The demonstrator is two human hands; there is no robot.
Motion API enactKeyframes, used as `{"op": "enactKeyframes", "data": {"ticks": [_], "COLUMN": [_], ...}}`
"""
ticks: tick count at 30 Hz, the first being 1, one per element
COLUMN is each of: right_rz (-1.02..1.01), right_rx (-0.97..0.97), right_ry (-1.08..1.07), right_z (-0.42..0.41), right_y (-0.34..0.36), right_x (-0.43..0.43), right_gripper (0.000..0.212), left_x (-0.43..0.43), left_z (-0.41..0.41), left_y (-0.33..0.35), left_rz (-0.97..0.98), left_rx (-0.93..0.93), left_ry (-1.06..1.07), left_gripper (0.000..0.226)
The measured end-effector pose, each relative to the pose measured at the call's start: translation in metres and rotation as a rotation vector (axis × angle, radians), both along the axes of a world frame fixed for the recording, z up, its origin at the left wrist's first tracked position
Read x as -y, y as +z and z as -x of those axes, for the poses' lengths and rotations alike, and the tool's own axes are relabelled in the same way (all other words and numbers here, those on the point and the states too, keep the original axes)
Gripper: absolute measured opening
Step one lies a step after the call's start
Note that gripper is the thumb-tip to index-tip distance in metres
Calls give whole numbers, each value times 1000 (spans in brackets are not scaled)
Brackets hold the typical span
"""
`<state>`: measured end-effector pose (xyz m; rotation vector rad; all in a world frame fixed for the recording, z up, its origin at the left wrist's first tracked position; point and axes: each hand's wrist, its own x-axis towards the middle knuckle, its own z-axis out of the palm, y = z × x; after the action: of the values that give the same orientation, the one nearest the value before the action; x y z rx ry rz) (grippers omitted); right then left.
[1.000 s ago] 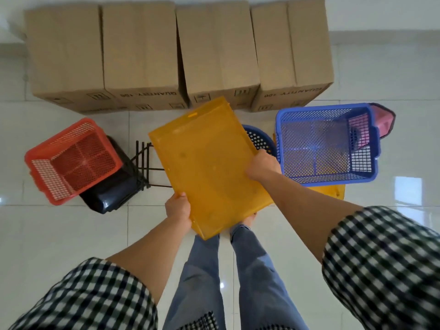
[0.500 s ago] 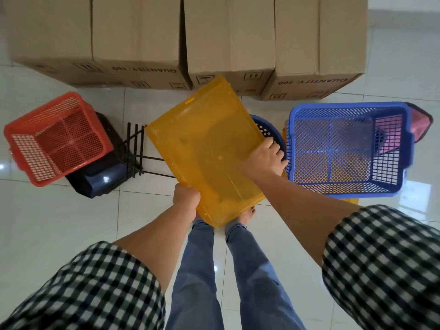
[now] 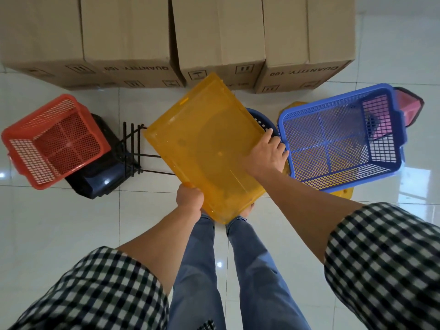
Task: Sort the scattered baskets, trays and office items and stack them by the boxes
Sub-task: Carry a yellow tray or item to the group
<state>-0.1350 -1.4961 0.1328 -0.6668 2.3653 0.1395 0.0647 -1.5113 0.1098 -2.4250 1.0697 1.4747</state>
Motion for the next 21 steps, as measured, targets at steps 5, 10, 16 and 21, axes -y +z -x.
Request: {"op": "enactKeyframes", "data": {"ticks": [5, 10, 16, 21], "right_rz": [39, 49, 83, 97], "right_rx": [9, 34, 38, 69], "right_ry": [-3, -6, -87, -127], "right_z": [1, 5, 1, -23], "right_y": [0, 0, 2, 10], "right_x": [-14, -24, -21, -33], "right_gripper": [89, 79, 46, 45], "left_x": [2, 14, 18, 17], "left_z": [-1, -5, -19, -46], "left_y": [-3, -11, -6, 10], "left_rz": [-3, -63, -34, -22], "left_rx": [8, 11, -6, 1], "left_ry": [-55, -142, -99, -99], "left_gripper": [20, 17, 17, 17]}}
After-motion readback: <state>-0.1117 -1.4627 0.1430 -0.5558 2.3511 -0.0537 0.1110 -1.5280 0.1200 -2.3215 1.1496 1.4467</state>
